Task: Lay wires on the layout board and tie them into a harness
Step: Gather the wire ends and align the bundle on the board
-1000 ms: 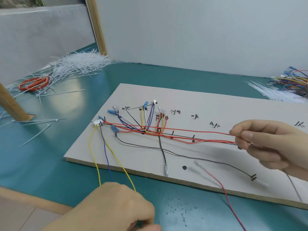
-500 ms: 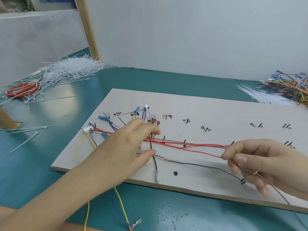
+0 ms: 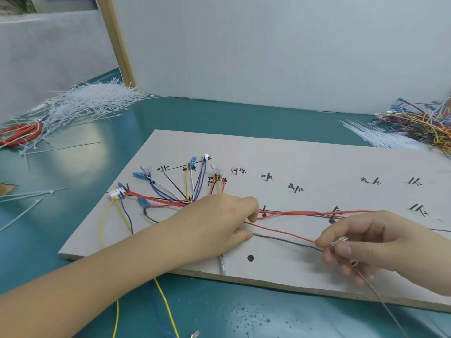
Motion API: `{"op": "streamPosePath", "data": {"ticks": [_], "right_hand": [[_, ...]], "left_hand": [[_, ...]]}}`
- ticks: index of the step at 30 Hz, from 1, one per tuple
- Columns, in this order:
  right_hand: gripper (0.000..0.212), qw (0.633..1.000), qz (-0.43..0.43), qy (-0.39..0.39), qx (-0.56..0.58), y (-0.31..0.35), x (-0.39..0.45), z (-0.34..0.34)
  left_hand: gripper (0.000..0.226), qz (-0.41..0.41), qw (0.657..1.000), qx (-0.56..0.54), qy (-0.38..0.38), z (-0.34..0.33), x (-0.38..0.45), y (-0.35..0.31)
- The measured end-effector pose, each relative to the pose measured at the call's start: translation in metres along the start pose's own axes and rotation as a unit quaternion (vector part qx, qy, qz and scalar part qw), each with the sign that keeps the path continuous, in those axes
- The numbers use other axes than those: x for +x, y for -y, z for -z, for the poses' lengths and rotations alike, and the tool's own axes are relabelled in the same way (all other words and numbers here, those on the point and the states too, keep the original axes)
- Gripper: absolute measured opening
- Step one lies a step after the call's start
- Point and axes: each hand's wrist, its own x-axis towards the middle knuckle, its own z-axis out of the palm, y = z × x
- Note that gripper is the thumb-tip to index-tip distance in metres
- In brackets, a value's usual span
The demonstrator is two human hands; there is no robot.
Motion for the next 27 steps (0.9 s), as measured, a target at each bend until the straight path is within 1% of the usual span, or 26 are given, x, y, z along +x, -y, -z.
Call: {"op": "streamPosePath", "data": {"ticks": [2,4,5,6,8,9,12,14,15,17,18,21,23,26,27], "right_hand": [[0.056,1.000,0.005,-0.003,0.005,0.000,0.001,0.000],[0.039,1.000,0.006,0.000,0.011,0.001,0.002,-0.001],[0.035,1.000,0.009,0.000,0.013,0.001,0.001,-0.002],[0.037,1.000,0.014,0.000,0.013,0.000,0.001,-0.002],[0.054,1.000,0.024,-0.013,0.015,-0.001,0.002,-0.001],[0.059,0.999,0.029,-0.023,0.017,-0.002,0.002,0.000],[0.063,0.997,0.040,-0.050,0.034,-0.002,0.005,0.005],[0.064,0.997,0.034,-0.057,0.040,-0.002,0.007,0.004],[0.059,0.997,0.029,-0.054,0.039,-0.002,0.008,0.003],[0.038,0.998,0.016,-0.045,0.046,-0.002,0.010,0.000],[0.032,0.998,0.012,-0.046,0.051,-0.001,0.011,0.000],[0.031,0.996,0.001,-0.061,0.059,-0.002,0.011,0.000],[0.031,0.996,-0.006,-0.069,0.059,0.001,0.012,0.000],[0.020,0.993,-0.014,-0.096,0.059,0.006,0.016,-0.001],[0.020,0.992,-0.013,-0.112,0.051,0.008,0.019,0.000]], "left_hand": [[0.010,-0.010,1.000,0.005,0.002,0.000,0.006,-0.003],[0.006,-0.022,1.000,-0.001,0.010,0.000,0.008,-0.004],[0.006,-0.026,1.000,-0.002,0.012,-0.002,0.008,-0.004],[0.007,-0.028,1.000,-0.004,0.012,-0.003,0.008,-0.004],[0.011,-0.031,0.999,-0.015,0.006,-0.003,0.008,-0.003],[0.012,-0.035,0.999,-0.022,-0.004,-0.002,0.009,-0.003],[0.010,-0.037,0.998,-0.041,-0.024,0.004,0.019,0.001],[0.008,-0.021,0.998,-0.062,0.000,0.004,0.027,0.003],[0.008,-0.014,0.997,-0.069,0.020,0.003,0.030,0.004],[0.013,0.003,0.995,-0.084,0.055,0.001,0.036,0.005],[0.017,0.015,0.993,-0.097,0.065,0.000,0.038,0.006],[0.027,0.047,0.984,-0.157,0.067,-0.002,0.042,0.004],[0.028,0.068,0.979,-0.176,0.070,-0.003,0.045,0.001],[0.019,0.091,0.984,-0.134,0.075,-0.002,0.054,-0.002],[0.015,0.098,0.984,-0.124,0.081,-0.001,0.056,-0.003]]}}
